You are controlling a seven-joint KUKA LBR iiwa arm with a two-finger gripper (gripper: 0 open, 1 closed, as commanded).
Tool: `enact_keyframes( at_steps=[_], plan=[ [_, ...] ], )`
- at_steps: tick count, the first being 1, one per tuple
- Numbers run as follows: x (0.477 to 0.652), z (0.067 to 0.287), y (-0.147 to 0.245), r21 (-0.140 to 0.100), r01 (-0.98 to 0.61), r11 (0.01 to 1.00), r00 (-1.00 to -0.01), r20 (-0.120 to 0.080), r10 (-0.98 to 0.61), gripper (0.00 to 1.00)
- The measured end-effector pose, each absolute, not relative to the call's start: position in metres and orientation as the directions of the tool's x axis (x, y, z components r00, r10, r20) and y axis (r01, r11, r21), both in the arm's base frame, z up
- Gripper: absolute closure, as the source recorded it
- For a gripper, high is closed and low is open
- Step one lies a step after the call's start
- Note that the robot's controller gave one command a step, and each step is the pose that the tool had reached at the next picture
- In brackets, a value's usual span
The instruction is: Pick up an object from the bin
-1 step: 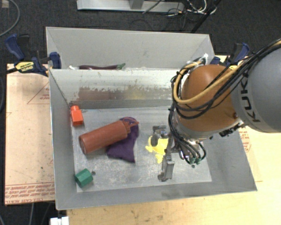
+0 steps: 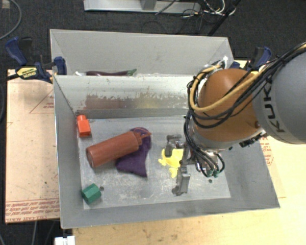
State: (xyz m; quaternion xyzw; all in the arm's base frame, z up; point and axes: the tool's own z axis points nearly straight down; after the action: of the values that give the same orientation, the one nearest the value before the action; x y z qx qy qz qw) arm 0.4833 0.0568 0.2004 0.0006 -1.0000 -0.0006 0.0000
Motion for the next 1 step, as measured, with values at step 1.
enact_keyframes(
  at_steps=[1],
  plan=[
    [0.4998,0.1607,0.0902,0.002,0.056,0.998,-0.998,-0.005,0.056,0.00]
  ],
)
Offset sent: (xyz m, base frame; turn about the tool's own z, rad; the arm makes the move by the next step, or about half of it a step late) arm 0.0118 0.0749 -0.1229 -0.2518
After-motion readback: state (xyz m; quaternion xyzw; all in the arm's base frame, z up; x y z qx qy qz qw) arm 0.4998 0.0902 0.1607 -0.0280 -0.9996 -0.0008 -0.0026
